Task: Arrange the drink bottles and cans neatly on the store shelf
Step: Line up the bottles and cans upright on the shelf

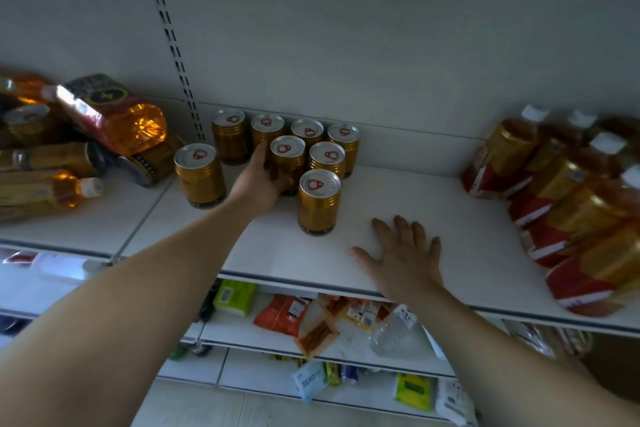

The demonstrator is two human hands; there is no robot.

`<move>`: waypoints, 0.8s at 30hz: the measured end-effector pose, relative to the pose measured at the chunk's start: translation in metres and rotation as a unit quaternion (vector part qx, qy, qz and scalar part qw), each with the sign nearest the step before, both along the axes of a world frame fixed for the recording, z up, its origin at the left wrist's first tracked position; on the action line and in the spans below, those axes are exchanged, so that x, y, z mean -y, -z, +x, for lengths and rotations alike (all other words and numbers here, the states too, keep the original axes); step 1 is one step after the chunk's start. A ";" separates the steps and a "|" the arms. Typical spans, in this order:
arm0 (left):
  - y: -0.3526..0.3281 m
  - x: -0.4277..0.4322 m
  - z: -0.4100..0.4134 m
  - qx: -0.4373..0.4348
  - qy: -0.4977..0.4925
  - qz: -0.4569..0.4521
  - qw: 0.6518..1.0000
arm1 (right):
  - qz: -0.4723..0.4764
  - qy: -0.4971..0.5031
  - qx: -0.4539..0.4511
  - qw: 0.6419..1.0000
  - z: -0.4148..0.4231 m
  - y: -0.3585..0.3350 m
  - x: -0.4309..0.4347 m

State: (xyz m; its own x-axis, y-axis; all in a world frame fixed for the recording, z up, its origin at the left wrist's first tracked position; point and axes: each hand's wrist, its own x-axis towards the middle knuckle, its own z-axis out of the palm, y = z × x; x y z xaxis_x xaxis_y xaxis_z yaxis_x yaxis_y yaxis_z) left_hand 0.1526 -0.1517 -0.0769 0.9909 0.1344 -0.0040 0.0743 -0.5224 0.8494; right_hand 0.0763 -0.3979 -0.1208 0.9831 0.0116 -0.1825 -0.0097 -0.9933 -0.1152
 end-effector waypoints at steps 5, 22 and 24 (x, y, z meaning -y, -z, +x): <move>-0.012 -0.023 -0.037 0.034 -0.043 0.041 0.998 | 0.152 0.061 0.035 0.986 0.009 -0.024 -0.014; -0.001 -0.094 -0.015 0.021 -0.111 0.088 0.990 | 0.353 -0.058 0.126 0.925 0.031 -0.041 -0.113; -0.001 -0.096 -0.011 0.016 -0.105 0.094 0.990 | 0.343 -0.100 0.122 0.926 0.038 -0.043 -0.125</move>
